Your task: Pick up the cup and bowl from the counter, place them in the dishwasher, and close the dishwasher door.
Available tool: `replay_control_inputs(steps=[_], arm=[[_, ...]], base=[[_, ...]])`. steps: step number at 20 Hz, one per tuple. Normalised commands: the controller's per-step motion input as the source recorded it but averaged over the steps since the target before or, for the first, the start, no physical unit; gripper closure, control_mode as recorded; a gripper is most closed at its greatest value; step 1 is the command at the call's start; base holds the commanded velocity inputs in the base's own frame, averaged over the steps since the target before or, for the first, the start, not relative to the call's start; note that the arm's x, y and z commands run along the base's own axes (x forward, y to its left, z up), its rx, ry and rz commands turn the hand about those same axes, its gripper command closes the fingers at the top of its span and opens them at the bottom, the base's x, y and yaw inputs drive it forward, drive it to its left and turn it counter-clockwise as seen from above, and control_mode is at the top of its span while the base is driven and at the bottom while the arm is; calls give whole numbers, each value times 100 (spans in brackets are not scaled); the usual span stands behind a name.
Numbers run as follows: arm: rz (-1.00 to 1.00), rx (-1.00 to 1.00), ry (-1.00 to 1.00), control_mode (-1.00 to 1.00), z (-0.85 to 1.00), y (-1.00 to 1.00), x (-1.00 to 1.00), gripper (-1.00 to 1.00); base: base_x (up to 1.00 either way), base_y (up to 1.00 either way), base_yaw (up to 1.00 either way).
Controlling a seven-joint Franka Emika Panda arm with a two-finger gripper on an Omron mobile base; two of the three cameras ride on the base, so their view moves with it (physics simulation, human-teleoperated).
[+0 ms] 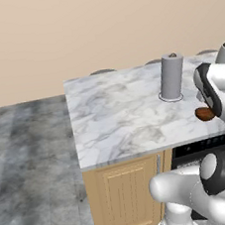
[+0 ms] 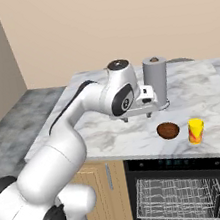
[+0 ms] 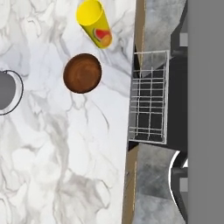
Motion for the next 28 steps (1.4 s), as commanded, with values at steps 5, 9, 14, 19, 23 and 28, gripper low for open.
replay_control_inputs(steps=[5, 9, 14, 19, 23, 28], arm=[[0, -3, 0, -100, -18, -32, 0, -100], [0, -2, 0, -100, -22, -30, 0, -100], [0, -2, 0, -100, -22, -29, 0, -100], [0, 0, 0, -100, -17, -30, 0, -100], [0, 0, 0, -100, -10, -31, 4, -100], [0, 0, 0, -100, -8, -29, 18, -100]], base=[[0, 0, 0], [0, 0, 0], [0, 0, 0], [0, 0, 0], [0, 0, 0], [0, 0, 0]])
